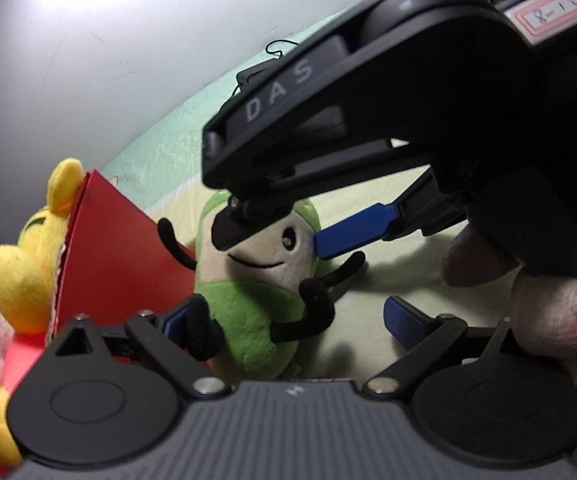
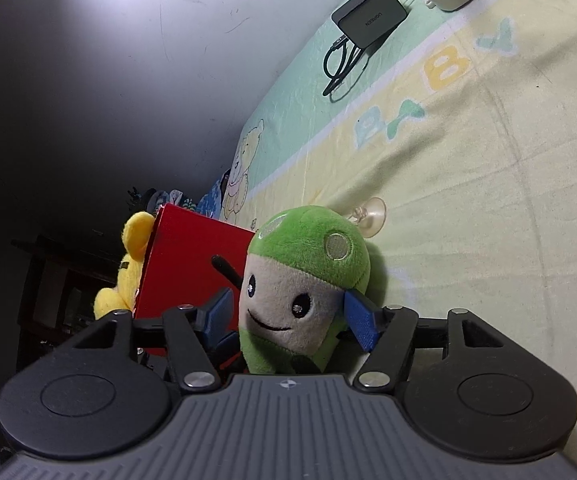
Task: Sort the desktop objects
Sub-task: 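Close the right gripper on the green plush and lift it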
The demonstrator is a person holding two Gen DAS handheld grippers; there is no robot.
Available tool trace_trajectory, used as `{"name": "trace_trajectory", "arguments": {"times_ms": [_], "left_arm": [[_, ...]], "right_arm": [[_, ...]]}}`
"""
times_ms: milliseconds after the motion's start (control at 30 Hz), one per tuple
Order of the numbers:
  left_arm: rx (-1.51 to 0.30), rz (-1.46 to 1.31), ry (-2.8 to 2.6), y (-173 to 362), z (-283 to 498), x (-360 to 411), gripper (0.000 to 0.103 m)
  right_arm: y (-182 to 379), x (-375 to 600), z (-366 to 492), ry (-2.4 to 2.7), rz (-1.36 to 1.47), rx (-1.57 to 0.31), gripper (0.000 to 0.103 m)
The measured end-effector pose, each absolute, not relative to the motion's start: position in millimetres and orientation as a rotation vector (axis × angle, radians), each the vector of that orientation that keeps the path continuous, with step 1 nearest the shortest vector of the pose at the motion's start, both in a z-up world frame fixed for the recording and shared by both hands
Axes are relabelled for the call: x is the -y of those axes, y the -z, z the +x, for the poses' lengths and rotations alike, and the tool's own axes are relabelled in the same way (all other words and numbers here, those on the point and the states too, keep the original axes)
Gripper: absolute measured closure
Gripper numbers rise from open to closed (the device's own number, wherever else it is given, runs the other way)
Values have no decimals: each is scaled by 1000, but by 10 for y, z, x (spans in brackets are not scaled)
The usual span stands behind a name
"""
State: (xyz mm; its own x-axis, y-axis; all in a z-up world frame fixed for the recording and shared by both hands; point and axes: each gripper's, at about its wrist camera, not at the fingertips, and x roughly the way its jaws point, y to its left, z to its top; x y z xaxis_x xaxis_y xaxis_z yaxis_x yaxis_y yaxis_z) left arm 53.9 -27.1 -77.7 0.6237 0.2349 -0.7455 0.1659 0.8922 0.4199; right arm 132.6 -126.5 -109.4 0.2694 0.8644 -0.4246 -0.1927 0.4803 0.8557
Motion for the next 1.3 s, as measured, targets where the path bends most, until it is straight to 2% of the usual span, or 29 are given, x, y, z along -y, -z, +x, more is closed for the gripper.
{"name": "trace_trajectory", "arguments": {"times_ms": [133, 200, 300, 400, 733, 900, 933, 967, 1033, 1300], "left_arm": [[-904, 526, -62, 828, 552, 285, 10], [-907, 518, -59, 819, 571, 280, 9], [-907, 495, -39, 782, 561, 276, 7], [-888, 475, 5, 692, 498, 308, 7], [-919, 238, 226, 479, 400, 183, 7], [-982, 104, 221, 623, 516, -118, 7], [-1014, 72, 215, 659, 509, -49, 8], [-1046, 47, 206, 685, 522, -67, 18], [-1074, 20, 204, 756, 639, -89, 26], [-1067, 6, 223, 816, 584, 4, 27]], "right_arm": [[1227, 1210, 1388, -834, 793, -1120, 40], [1282, 1239, 1408, -844, 838, -1126, 46], [1313, 1314, 1401, -857, 877, -1124, 51], [1285, 1436, 1360, -863, 887, -1105, 52], [1211, 1877, 1052, -794, 829, -1156, 50], [1147, 1943, 967, -773, 803, -1129, 44], [1148, 1956, 978, -744, 818, -1116, 43], [1157, 1972, 996, -719, 833, -1101, 43], [1176, 1986, 1037, -695, 866, -1078, 43], [1270, 1950, 1083, -656, 965, -1103, 37]]}}
